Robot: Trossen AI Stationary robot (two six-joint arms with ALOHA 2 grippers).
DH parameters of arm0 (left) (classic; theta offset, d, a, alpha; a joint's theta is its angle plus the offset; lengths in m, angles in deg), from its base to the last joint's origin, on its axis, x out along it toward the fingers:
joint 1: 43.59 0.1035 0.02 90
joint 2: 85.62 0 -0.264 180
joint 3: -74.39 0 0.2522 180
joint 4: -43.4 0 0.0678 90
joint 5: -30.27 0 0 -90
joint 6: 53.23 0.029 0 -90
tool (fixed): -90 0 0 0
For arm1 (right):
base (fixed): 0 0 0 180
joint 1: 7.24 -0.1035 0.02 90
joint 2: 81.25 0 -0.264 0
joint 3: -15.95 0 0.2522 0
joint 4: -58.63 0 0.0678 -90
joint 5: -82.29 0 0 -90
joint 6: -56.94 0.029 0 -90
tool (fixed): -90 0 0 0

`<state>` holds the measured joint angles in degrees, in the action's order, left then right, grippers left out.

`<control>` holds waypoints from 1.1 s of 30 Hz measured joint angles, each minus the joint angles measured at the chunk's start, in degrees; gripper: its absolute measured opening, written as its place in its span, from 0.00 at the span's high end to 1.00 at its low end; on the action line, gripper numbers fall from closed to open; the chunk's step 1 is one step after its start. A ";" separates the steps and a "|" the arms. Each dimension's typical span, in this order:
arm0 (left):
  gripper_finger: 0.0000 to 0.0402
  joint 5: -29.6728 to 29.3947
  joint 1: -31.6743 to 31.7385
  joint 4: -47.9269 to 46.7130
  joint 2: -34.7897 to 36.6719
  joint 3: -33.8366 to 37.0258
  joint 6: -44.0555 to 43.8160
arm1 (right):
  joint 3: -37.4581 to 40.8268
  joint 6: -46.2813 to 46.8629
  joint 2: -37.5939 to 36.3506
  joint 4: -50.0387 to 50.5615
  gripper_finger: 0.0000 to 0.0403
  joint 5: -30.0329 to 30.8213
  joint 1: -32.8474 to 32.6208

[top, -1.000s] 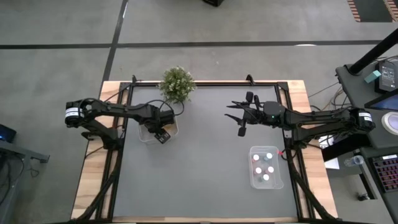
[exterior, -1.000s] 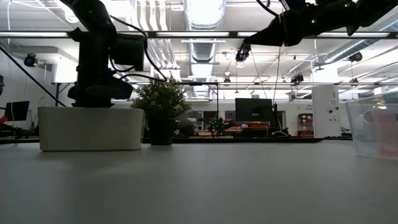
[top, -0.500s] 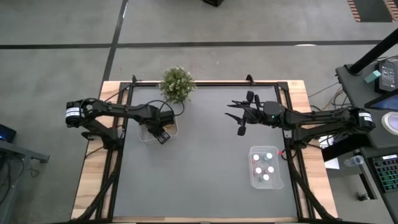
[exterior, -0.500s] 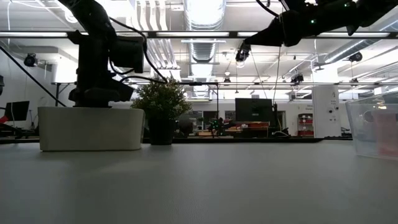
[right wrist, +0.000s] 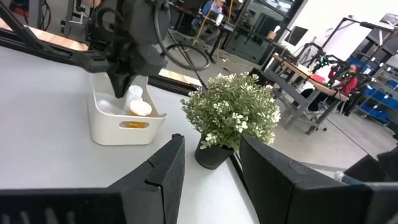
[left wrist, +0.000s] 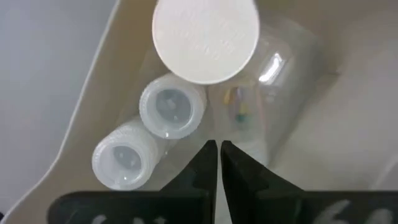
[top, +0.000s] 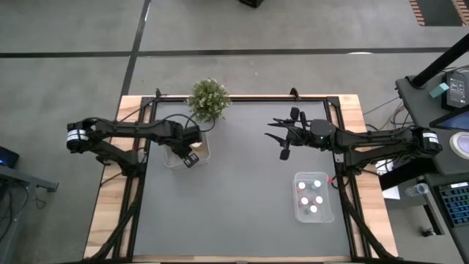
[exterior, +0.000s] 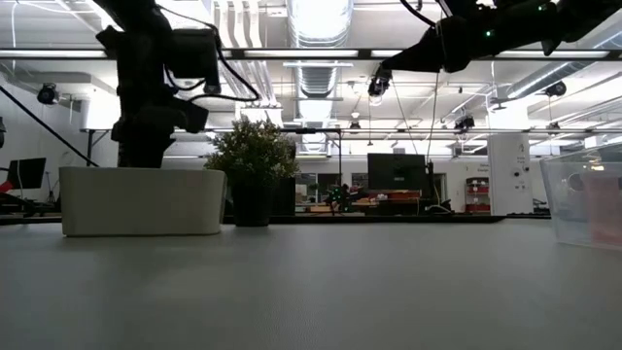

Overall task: Pick and place medicine bottles into bin by pill shape (circle, oval)
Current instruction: Put the transparent pill bottle into the gray bin

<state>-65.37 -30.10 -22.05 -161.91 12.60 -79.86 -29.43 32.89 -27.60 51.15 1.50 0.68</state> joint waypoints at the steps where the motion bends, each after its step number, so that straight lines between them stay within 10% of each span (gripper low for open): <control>1: 0.99 0.14 0.00 0.13 0.56 0.00 0.07 | 0.00 -0.01 0.00 0.07 0.64 0.00 0.00; 33: 0.70 4.00 -0.24 6.28 5.06 6.36 11.01 | -0.04 -11.61 -6.64 -7.38 0.64 6.97 17.03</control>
<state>-61.37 -30.34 -15.77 -156.85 18.96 -68.86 -29.48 21.27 -34.24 43.77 8.47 17.71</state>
